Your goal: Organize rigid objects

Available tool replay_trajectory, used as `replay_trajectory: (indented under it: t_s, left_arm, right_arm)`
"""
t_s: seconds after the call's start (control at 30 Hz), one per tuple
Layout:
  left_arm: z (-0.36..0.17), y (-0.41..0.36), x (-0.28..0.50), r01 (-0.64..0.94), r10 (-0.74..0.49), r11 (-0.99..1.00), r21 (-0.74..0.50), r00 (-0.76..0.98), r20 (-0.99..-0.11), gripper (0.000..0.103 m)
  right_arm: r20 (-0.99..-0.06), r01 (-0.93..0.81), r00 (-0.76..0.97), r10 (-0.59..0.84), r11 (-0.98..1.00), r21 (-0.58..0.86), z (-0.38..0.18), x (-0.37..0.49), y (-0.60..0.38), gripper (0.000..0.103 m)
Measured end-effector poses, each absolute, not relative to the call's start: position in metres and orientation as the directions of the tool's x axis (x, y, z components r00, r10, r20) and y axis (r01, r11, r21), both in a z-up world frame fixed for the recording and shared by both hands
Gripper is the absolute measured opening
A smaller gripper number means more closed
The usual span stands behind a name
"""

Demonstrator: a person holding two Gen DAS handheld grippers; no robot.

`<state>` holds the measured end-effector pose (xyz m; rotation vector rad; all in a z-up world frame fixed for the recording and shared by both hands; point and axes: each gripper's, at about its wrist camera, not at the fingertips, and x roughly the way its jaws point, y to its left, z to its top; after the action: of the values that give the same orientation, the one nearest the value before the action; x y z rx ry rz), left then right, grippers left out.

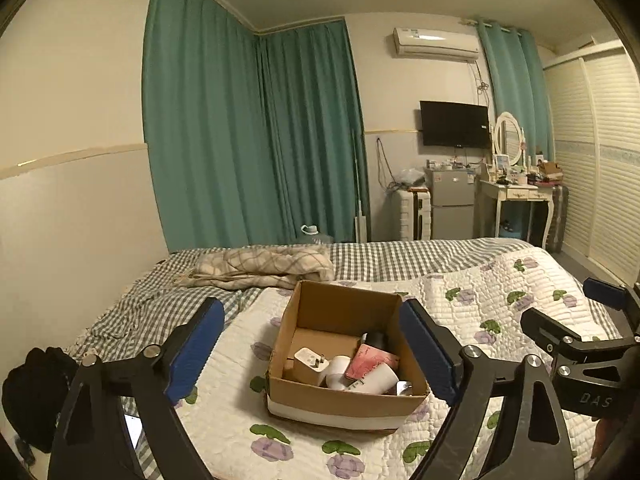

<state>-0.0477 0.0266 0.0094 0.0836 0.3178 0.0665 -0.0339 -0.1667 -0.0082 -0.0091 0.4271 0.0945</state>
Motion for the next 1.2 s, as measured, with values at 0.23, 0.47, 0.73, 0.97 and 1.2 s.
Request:
replay_trajectory:
  t_s: [0.23, 0.47, 0.73, 0.97, 1.2]
  left_arm:
    - [0.006, 0.033, -0.051, -0.071, 0.092, 0.994, 0.077, 0.945, -0.315, 0.093]
    - [0.0, 0.027, -0.055, -0.049, 0.076, 0.995, 0.092, 0.943, -0.324, 0.093]
    - [0.001, 0.027, -0.058, -0.077, 0.1, 0.993, 0.086, 0.945, -0.312, 0.093]
    - [-0.003, 0.032, -0.055, -0.055, 0.071, 0.997, 0.055, 0.935, -0.348, 0.093]
    - [-0.003, 0.027, -0.057, -0.041, 0.065, 0.996, 0.079, 0.936, -0.346, 0.093]
  right_arm:
    - [-0.39, -0.083, 0.917, 0.082, 0.996, 0.014, -0.004, -0.038, -0.166, 0.103]
    - [-0.385, -0.074, 0.92, 0.071, 0.997, 0.008, -0.004, -0.041, -0.167, 0.103]
    - [-0.396, -0.078, 0.915, 0.076, 0.997, 0.013, -0.008, -0.041, -0.17, 0.103]
    - [-0.404, -0.083, 0.911, 0.084, 0.996, 0.019, -0.011, -0.041, -0.169, 0.103]
    - [-0.414, -0.082, 0.906, 0.081, 0.996, 0.015, -0.014, -0.04, -0.167, 0.103]
